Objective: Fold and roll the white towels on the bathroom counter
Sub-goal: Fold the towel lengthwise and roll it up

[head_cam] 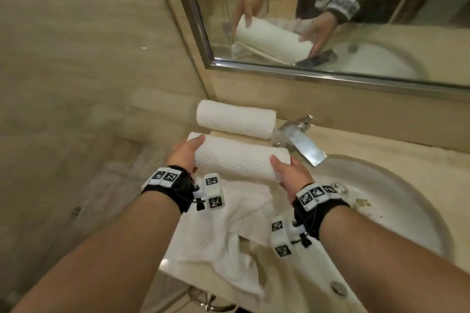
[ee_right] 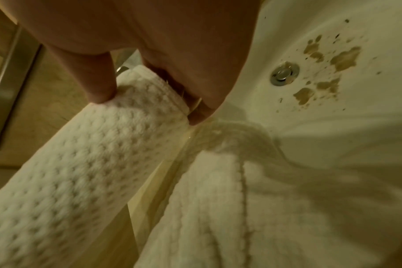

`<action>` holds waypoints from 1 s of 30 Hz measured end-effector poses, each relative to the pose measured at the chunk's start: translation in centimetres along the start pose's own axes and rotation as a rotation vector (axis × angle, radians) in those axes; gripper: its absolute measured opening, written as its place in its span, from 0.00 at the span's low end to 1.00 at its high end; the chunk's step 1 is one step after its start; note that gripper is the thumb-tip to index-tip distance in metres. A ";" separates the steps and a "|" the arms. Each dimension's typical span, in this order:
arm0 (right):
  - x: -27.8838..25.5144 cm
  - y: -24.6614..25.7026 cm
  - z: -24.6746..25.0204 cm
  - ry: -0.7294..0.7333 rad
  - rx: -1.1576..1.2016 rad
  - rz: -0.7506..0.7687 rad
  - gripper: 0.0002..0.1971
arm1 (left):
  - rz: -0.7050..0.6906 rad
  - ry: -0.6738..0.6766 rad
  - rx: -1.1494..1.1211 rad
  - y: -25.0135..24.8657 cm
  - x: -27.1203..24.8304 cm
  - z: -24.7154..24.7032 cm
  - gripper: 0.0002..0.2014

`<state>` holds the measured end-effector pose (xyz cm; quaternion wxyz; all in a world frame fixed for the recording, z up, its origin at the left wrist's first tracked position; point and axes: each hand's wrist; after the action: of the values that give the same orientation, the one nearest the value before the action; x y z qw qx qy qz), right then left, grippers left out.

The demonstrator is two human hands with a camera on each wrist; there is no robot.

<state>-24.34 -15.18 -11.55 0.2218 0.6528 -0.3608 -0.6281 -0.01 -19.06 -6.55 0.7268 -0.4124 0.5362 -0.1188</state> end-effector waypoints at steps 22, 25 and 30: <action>6.2 0.3 -6.5 -0.365 -0.383 0.085 0.21 | 0.090 -0.192 0.138 0.7 10.0 -3.0 0.50; 5.9 0.7 -6.8 -0.381 -0.452 0.070 0.23 | 0.158 -0.089 0.194 1.1 10.4 -3.3 0.56; 5.7 1.6 -7.6 -0.417 -0.536 0.013 0.28 | 0.279 0.041 -0.008 0.6 9.8 -4.0 0.27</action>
<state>-17.47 -21.73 -13.23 0.3107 0.4265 -0.2247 -0.8192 0.21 -26.58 -13.98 0.7235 -0.3342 0.6035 -0.0229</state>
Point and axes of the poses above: each hand's wrist, its own x-axis towards the middle knuckle, its own z-axis out of the back of the hand, y = z × x
